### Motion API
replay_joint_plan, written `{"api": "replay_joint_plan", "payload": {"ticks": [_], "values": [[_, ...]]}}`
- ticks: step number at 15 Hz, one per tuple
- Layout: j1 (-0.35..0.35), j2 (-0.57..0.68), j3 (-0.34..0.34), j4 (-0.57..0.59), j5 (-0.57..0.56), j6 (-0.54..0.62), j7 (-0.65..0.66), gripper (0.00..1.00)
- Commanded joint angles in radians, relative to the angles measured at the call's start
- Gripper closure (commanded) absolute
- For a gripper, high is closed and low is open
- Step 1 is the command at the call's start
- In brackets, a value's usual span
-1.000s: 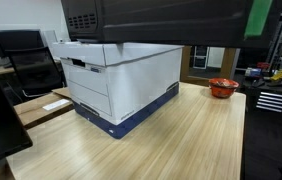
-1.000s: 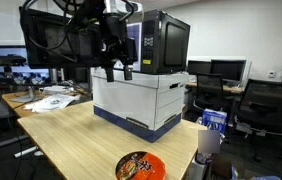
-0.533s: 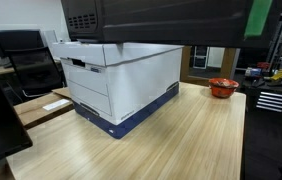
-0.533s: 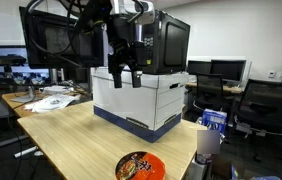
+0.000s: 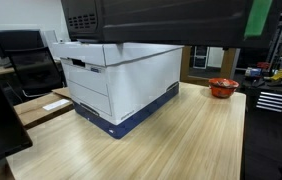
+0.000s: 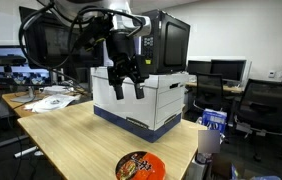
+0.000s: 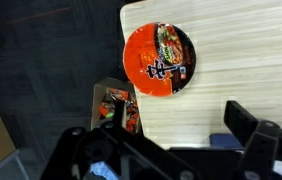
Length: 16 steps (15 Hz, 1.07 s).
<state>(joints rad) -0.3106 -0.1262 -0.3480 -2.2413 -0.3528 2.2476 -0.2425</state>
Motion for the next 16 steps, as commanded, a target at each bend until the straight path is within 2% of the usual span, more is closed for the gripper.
{"api": "replay_joint_plan", "payload": {"ticks": [1,8,12,16], "values": [[-0.006,0.002,0.007,-0.003,-0.005,-0.002,0.003,0.0],[-0.013,0.012,0.001,-0.019,-0.021,0.02,0.004,0.0],[-0.023,0.041,-0.028,-0.054,0.006,0.06,-0.072,0.0],[-0.045,0.085,-0.052,-0.102,-0.01,0.204,-0.076,0.0]]}}
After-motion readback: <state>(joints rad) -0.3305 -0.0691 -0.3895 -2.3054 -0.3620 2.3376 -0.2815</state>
